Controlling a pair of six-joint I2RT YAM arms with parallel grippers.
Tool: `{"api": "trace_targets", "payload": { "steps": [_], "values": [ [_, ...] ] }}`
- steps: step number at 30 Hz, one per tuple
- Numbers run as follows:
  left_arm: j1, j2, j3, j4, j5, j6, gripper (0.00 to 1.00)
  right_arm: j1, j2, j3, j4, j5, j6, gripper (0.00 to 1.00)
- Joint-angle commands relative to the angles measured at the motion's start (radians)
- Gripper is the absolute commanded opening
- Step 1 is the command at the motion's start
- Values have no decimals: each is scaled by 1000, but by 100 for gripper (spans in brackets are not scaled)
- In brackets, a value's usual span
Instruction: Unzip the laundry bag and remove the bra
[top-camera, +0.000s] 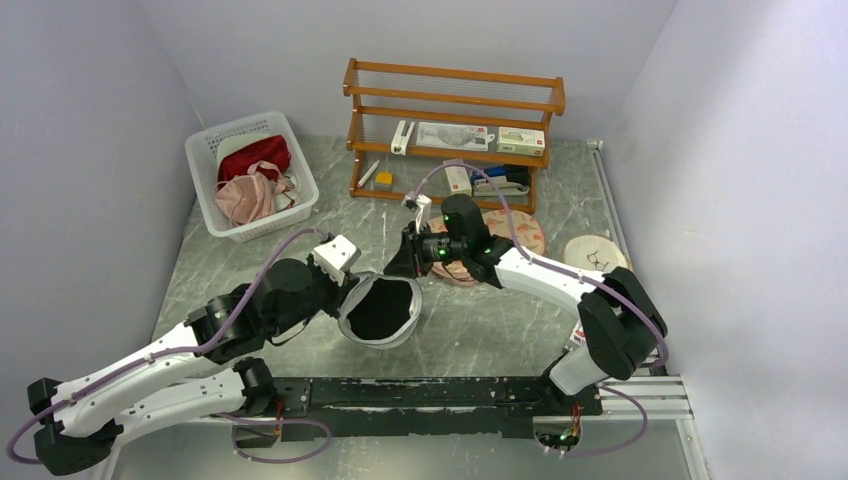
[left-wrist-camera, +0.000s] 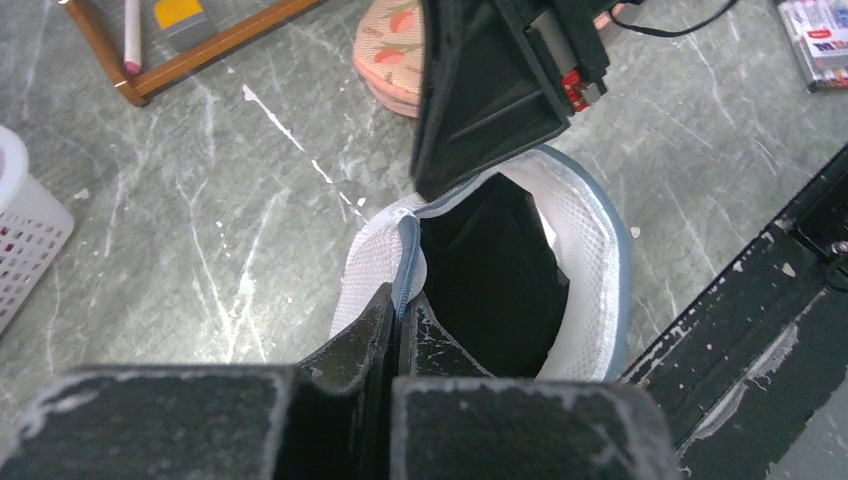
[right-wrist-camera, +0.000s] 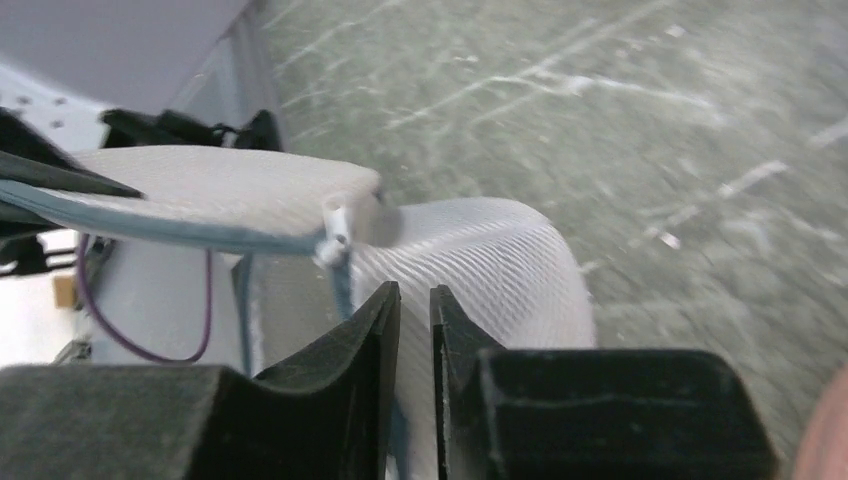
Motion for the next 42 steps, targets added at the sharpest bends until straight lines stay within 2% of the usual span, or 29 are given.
{"api": "trace_targets", "payload": {
  "steps": [1, 4, 8, 11, 17, 22, 25, 29, 30, 31, 34, 37, 39, 42],
  "values": [
    [-1, -1, 26, 15, -114, -33, 7, -24, -55, -35, -135, 198, -20, 23],
    [-1, -4, 33, -16, -212, -61, 7, -24, -103, -48, -204, 248, -25, 42],
    [0, -21, 30, -30, -253, -82, 7, -16, -196, -91, -250, 298, 4, 72],
    [0, -26, 32, -36, -260, -86, 7, 30, -267, -114, -271, 371, 37, 86],
    [0, -13, 38, -41, -256, -88, 7, 237, -285, -86, -352, 648, 107, 99],
    [0, -8, 40, -42, -252, -88, 7, 356, -230, -60, -448, 859, 167, 100],
    [0, -10, 38, -42, -251, -90, 7, 391, -185, -40, -483, 903, 178, 100],
    [0, -14, 41, -45, -263, -90, 7, 400, -154, -42, -519, 980, 195, 96],
    [0, -15, 43, -48, -271, -94, 7, 399, -159, -52, -509, 993, 186, 90],
    [0, -16, 45, -54, -280, -98, 7, 396, -164, -62, -496, 1003, 174, 80],
    [1, -23, 45, -77, -333, -126, 7, 374, -178, -76, -494, 1039, 157, 43],
    [0, -20, 45, -120, -439, -182, 8, 341, -178, -73, -497, 1029, 100, 22],
    [1, -7, 55, -161, -494, -248, 12, 335, -185, -87, -462, 998, 36, 13],
    [-1, 18, 62, -191, -545, -281, 17, 333, -190, -100, -416, 927, -42, 8]
  ]
}}
